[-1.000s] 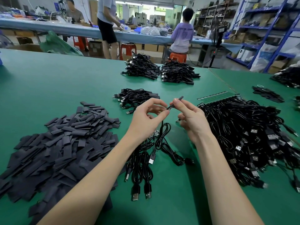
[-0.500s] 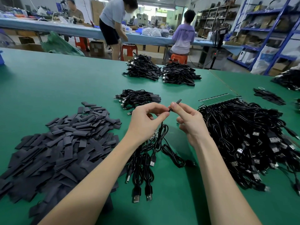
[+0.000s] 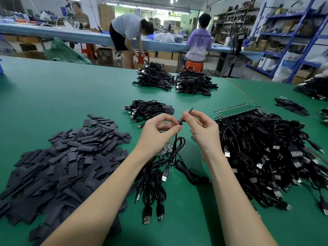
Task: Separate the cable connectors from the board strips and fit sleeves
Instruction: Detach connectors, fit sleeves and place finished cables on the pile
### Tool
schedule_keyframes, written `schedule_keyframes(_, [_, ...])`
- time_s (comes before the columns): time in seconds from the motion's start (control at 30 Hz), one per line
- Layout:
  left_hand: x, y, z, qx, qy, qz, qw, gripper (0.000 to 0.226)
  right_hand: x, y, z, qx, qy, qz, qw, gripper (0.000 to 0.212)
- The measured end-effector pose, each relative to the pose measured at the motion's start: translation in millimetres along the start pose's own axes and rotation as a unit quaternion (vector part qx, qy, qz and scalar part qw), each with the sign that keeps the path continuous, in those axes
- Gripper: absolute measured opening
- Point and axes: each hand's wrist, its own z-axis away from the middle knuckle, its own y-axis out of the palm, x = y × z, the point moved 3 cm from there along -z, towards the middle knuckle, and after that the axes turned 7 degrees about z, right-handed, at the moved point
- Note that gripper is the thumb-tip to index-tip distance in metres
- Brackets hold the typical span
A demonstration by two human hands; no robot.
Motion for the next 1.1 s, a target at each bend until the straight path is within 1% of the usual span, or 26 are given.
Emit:
schedule_keyframes(0.13, [3.3,2.5,-0.8,-0.012,-0.023,0.039,0.999,0.010,0.7,2.1,0.3,-0.020,-0.049,0.025,0.998,0.032])
schedule_keyframes(0.27, [5.4,4.5,-0.9,-0.019,-0.035,0.055,0.998,0.010,0.3,5.1,1.9,-0.042,-0.084,0.033,0.995,0.025])
schedule_keyframes(0.53, [5.9,6.1,-1.4,-0.056,-0.056,0.106,0.991,0.012,-2.0,9.9,5.2,-0.057,-0.066,0.005,0.996,0.022])
schedule_keyframes(0.83, [5.0,5.6,-1.0,-0.058,-0.055,0.121,0.989,0.011,-0.7,13.2,8.5,-0.044,-0.053,-0.014,0.997,0.023])
schedule_keyframes(0.97, [1.9,7.1,-1.1,-0.047,-0.057,0.121,0.990,0.010,6.0,8.3,5.8,-0.024,-0.076,-0.016,0.997,0.029])
schedule_keyframes(1.1, [2.2,9.0,-0.3,-0.053,-0.066,0.123,0.989,0.010,6.1,9.0,7.2,-0.042,-0.097,-0.015,0.994,0.027])
